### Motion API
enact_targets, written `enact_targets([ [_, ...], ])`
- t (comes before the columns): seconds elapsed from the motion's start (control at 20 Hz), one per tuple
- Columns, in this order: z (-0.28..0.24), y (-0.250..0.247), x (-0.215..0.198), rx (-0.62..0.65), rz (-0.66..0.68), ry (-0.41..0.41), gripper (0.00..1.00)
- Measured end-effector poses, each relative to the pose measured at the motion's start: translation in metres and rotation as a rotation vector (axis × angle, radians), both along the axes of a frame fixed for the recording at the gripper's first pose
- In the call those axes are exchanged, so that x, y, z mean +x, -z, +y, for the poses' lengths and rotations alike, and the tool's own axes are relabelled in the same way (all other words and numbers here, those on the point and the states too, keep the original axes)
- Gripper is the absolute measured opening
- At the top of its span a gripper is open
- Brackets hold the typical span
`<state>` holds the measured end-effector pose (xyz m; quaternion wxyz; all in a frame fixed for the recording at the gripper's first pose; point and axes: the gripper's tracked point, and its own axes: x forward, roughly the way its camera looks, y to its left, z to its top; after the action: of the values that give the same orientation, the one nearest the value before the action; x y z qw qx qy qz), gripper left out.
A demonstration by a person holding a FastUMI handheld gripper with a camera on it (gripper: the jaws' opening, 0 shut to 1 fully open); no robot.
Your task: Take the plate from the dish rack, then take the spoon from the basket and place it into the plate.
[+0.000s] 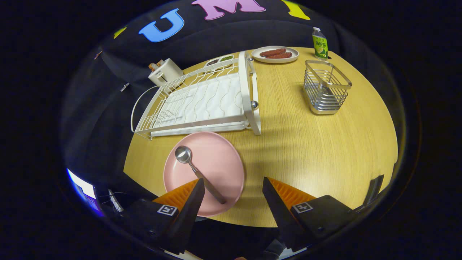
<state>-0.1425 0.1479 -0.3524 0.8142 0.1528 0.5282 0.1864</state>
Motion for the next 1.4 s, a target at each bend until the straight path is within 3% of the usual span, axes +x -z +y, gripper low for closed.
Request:
enact_targets([
  [0.3, -0.021, -0.065, 0.05, -0.077, -0.228, -0.005, 0.99],
  [0.7, -0.045, -0.177, 0.124, -0.19, -0.569, 0.064, 0.99],
  [1.05, -0.057, -0.241, 0.152, -0.272, -0.772, 0.057, 0.99],
  [1.4, -0.067, -0.274, 0.161, -0.288, -0.868, 0.122, 0.98],
])
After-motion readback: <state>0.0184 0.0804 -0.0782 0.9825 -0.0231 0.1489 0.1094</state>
